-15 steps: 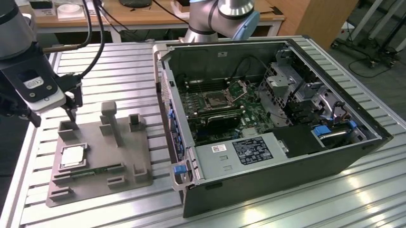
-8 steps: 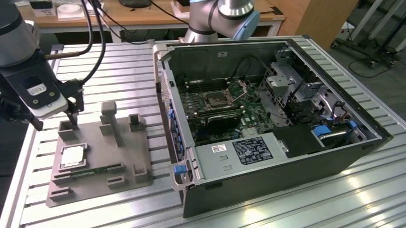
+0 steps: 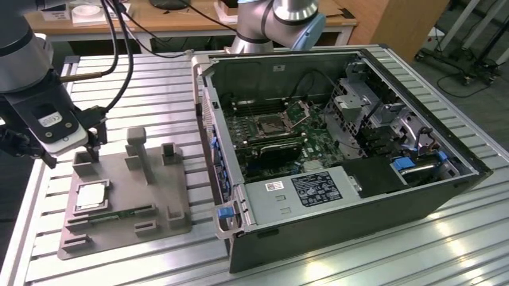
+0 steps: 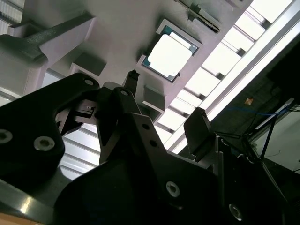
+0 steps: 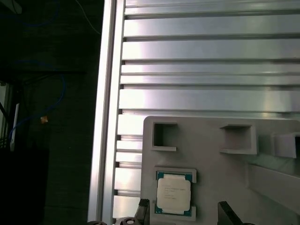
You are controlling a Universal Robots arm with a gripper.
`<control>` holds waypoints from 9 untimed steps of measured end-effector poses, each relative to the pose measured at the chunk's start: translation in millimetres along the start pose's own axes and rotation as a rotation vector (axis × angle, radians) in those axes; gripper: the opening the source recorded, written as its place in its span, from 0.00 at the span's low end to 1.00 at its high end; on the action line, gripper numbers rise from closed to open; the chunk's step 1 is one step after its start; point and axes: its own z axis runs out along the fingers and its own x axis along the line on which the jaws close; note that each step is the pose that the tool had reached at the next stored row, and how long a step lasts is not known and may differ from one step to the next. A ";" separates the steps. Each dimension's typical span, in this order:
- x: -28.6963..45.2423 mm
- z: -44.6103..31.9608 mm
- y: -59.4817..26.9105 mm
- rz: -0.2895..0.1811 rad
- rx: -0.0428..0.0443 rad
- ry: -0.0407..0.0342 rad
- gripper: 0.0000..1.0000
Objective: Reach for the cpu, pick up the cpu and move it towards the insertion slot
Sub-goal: 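Pick up the cpu and move it towards the insertion slot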
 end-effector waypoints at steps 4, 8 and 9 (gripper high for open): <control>0.0 0.4 -0.1 0.000 0.0000 -0.0001 0.66; 0.0 1.2 -0.1 0.000 0.0000 -0.0002 0.66; 0.0 1.4 -0.2 0.000 0.0000 -0.0002 0.66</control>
